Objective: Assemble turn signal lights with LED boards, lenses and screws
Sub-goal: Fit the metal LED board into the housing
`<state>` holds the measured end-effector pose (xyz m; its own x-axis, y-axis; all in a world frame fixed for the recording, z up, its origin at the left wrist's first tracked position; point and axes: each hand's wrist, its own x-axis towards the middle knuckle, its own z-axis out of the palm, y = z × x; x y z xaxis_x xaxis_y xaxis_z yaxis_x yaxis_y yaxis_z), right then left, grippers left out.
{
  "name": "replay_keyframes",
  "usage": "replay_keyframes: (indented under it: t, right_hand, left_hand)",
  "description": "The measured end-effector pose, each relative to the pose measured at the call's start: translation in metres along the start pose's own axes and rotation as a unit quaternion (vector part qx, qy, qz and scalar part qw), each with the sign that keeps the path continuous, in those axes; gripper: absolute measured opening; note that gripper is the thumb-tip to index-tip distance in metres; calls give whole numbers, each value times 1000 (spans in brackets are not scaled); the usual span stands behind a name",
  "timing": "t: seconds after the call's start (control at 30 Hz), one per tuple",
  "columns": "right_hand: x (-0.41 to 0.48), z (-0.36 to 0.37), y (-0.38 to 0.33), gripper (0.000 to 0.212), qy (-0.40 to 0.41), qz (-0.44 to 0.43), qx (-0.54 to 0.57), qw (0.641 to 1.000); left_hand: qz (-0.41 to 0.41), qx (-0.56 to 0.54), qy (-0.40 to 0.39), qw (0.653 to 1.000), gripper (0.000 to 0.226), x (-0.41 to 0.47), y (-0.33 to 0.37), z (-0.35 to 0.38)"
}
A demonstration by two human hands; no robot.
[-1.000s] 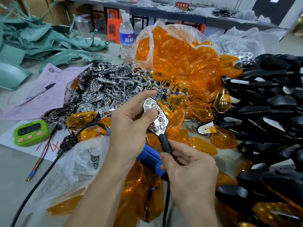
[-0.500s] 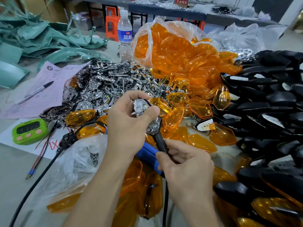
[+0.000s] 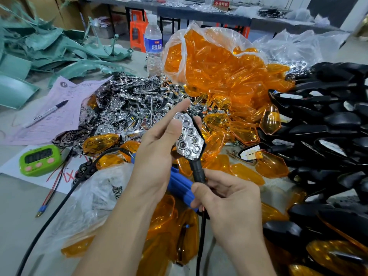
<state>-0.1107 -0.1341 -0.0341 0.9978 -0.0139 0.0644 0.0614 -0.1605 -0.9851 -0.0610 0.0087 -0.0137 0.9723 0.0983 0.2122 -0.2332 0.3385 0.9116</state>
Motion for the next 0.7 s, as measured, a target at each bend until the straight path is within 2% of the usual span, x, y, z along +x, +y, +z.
replay_keyframes:
  t: [0.23, 0.37, 0.53, 0.7]
  right_hand:
    - [-3, 1, 2, 36, -3, 13, -3, 1000]
    - [-3, 1, 5, 39, 7, 14, -16, 1000]
    - [-2, -1, 3, 53, 15, 14, -37, 999]
    - [-1, -1, 7, 42, 44, 34, -29, 998]
  left_hand:
    - [52, 52, 7, 997, 31, 5, -3, -2]
    - [57, 71, 7, 996, 32, 7, -2, -5]
    - [57, 110, 66, 990, 31, 9, 0, -12]
    - [29, 135, 108, 985, 31, 6, 3, -8]
